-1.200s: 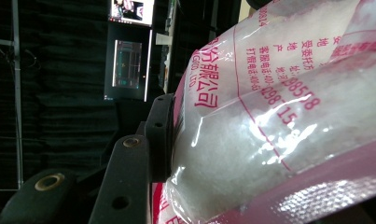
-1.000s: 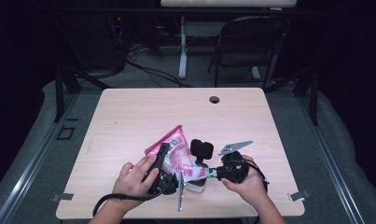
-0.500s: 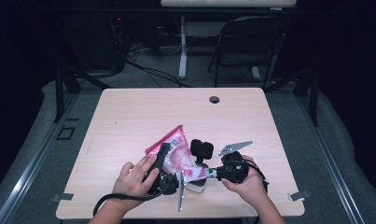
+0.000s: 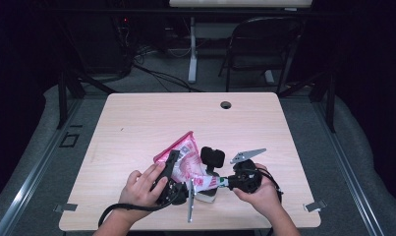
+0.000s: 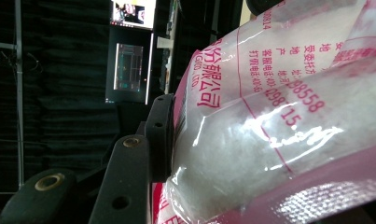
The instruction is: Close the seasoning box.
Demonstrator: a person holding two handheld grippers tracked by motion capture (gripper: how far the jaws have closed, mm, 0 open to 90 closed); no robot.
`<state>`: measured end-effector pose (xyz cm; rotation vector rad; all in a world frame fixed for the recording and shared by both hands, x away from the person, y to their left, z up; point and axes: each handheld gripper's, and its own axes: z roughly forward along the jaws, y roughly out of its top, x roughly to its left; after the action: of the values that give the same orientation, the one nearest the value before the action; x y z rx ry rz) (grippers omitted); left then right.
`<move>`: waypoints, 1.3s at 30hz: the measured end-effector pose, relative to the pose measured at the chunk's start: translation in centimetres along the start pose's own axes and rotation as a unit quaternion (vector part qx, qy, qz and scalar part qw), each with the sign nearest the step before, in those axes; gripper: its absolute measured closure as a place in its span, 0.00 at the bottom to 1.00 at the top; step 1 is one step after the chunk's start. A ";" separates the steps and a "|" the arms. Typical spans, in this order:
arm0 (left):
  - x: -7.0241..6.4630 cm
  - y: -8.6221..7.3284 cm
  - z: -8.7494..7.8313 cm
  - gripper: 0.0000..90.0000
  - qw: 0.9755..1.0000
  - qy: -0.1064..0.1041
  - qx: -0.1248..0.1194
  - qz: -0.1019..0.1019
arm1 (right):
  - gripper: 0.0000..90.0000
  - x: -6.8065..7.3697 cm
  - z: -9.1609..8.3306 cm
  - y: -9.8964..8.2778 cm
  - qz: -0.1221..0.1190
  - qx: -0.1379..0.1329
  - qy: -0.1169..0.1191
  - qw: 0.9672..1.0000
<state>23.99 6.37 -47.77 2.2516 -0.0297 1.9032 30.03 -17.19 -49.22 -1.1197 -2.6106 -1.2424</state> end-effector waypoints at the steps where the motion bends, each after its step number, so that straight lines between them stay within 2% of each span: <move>1: 0.0 0.0 0.0 0.71 1.000 0.000 0.000 0.001 | 1.00 0.0 0.0 0.0 0.000 0.000 -0.001 1.000; 39: 0.1 0.0 0.0 0.71 1.000 0.002 -0.002 -0.002 | 1.00 0.0 0.0 0.1 -0.002 0.000 0.001 1.000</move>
<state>23.98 6.38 -47.67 2.2432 -0.0274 1.9046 30.09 -17.11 -49.15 -1.1145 -2.6126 -1.2420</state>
